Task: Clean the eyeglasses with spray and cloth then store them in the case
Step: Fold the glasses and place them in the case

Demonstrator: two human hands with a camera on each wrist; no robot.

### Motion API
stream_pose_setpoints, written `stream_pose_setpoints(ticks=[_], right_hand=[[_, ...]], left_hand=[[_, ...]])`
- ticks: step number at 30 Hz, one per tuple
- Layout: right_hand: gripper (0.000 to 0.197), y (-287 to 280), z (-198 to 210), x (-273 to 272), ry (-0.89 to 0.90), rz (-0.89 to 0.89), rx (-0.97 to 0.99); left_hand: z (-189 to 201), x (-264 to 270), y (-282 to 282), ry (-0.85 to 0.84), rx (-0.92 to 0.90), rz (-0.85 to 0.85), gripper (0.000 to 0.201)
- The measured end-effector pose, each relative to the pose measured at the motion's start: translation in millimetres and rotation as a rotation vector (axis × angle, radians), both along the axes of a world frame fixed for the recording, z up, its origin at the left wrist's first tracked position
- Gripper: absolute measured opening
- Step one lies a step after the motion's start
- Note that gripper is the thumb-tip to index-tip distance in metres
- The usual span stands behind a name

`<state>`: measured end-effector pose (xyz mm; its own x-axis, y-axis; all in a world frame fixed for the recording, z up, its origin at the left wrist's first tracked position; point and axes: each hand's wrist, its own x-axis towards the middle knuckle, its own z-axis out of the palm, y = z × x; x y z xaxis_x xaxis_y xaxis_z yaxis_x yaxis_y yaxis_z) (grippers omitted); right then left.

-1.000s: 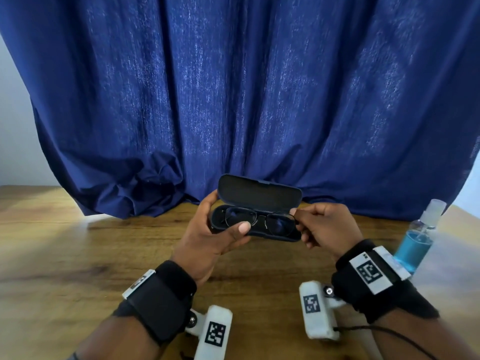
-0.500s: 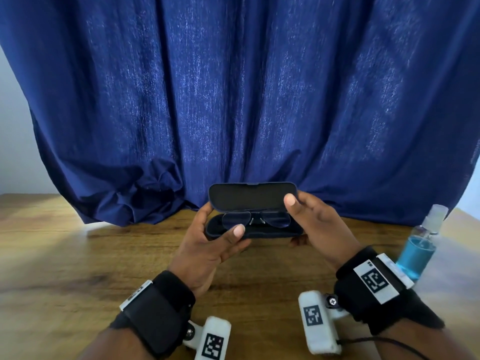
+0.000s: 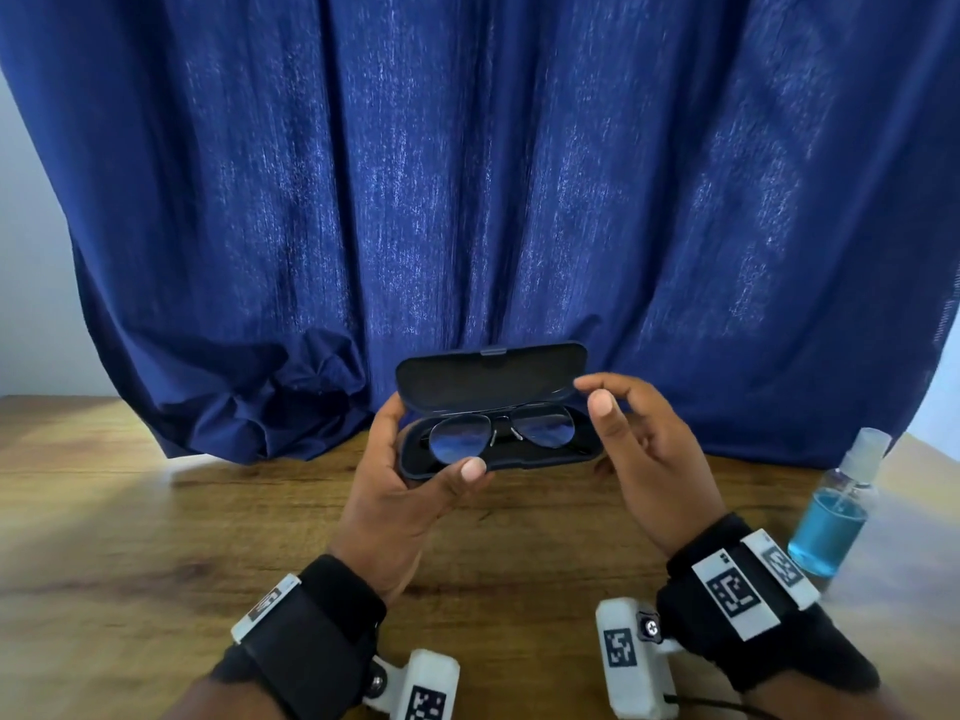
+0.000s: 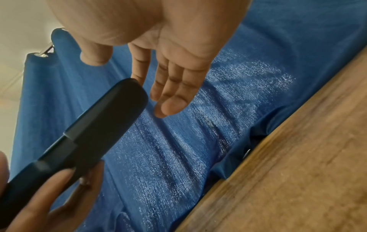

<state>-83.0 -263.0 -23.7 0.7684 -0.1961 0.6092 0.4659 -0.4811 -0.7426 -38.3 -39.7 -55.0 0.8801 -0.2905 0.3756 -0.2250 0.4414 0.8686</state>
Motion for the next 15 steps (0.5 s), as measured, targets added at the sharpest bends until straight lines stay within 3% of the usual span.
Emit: stream_pose_setpoints(ticks=[5, 8, 13, 15], right_hand=[[0.047, -5.4, -3.7, 3.3, -0.064, -0.095, -0.1], [0.048, -4.3, -0.9, 2.8, -0.053, -0.13, -0.166], [0.051, -0.9, 1.5, 0.2, -0.046, -0.142, -0.159], [0.054, -1.5, 1.7, 0.5, 0.01, -0.056, -0.073]], left_hand=[[0.3, 0.0, -2.0, 0.024, -0.035, 0.0, 0.095], [-0.9, 0.5, -1.9, 0.036, -0.053, 0.003, 0.081], [0.3, -1.6, -2.7, 0.045, -0.061, 0.003, 0.08], [1.7, -1.3, -2.3, 0.058, -0.087, -0.001, 0.084]])
